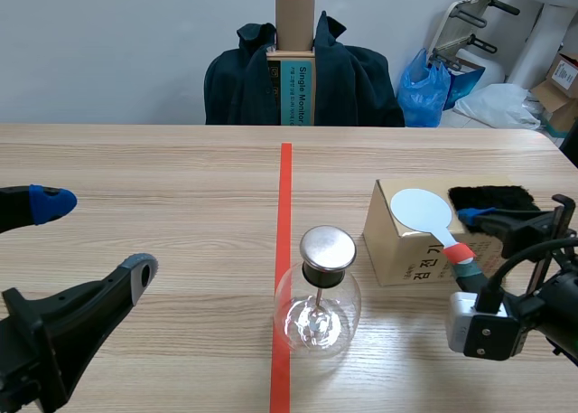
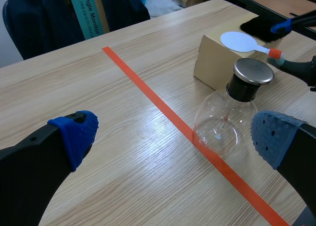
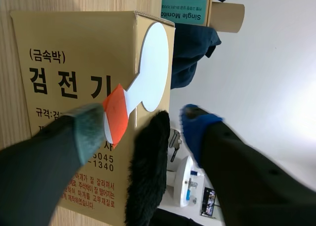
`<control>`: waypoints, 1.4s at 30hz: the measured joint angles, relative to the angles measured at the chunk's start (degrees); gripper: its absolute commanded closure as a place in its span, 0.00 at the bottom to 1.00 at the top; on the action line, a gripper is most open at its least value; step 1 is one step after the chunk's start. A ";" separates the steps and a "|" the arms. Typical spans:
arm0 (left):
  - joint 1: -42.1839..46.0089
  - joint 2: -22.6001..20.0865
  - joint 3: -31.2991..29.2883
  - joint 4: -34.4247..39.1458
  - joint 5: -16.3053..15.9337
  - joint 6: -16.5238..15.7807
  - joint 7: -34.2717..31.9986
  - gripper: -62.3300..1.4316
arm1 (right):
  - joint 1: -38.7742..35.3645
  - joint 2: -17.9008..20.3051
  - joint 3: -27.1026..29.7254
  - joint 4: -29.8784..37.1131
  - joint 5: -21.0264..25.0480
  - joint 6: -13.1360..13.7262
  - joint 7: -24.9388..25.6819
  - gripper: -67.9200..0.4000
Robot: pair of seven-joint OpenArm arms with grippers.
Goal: Do the electroscope experiment.
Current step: 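Pick up the white charging plate, then bring the plate to the electroscope and point at the metal foil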
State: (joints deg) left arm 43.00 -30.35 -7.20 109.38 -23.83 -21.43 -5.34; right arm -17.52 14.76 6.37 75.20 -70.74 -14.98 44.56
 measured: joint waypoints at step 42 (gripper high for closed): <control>-22.34 -8.87 16.41 -22.80 -0.02 -4.85 7.28 0.58 | -13.77 9.20 6.99 20.96 49.83 -26.60 4.28 0.98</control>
State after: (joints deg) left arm 20.67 -39.22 9.21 86.59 -23.86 -26.28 1.93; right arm -31.29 23.97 13.37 96.16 -20.91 -41.58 48.84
